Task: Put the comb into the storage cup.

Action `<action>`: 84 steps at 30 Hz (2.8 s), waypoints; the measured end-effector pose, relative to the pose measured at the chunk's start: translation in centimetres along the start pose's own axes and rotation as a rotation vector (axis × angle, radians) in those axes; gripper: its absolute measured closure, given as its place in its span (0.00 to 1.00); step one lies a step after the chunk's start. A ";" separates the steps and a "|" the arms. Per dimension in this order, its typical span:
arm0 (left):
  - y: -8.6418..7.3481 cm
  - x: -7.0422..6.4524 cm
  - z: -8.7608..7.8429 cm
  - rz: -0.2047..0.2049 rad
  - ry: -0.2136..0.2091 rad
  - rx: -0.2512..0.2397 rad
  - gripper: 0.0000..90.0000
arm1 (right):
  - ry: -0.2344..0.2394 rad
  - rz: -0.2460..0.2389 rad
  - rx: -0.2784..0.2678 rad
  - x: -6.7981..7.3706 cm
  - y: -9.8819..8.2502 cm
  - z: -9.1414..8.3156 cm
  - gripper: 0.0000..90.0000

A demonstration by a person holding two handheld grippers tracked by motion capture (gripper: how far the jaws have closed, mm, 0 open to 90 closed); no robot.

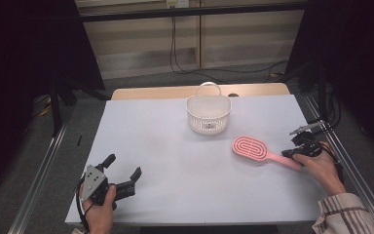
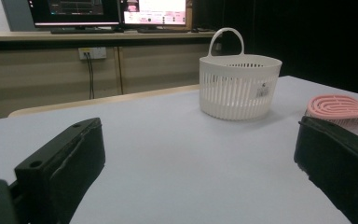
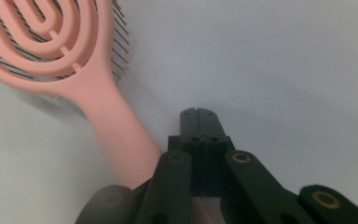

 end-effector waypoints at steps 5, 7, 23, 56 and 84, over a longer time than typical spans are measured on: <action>0.0 0.0 0.0 0.002 0.001 0.002 0.02 | 0.007 -0.004 0.006 0.2 -0.1 0.0 1.00; 0.0 0.0 0.0 0.003 -0.001 0.003 0.02 | 0.009 -0.005 0.006 0.2 -0.2 -0.1 1.00; 0.0 0.0 0.0 0.000 -0.010 0.000 0.02 | 0.004 0.017 -0.044 -0.1 0.0 -0.4 1.00; 0.0 -0.1 0.0 0.006 -0.013 0.001 0.02 | 0.135 -0.024 -0.216 0.3 1.0 -2.3 0.07; -0.1 -0.1 0.1 -0.002 -0.018 0.003 0.02 | 0.270 -0.222 -0.132 3.0 2.9 -2.5 0.08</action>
Point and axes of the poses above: each handheld gripper's, and its own axes: z roughly forward along the jaws, y roughly out of its top, x roughly to its left, the point moved 3 cm from there along z, roughly forward along the jaws, and after that the axes turned 5 degrees about z, right-handed, at the moved point
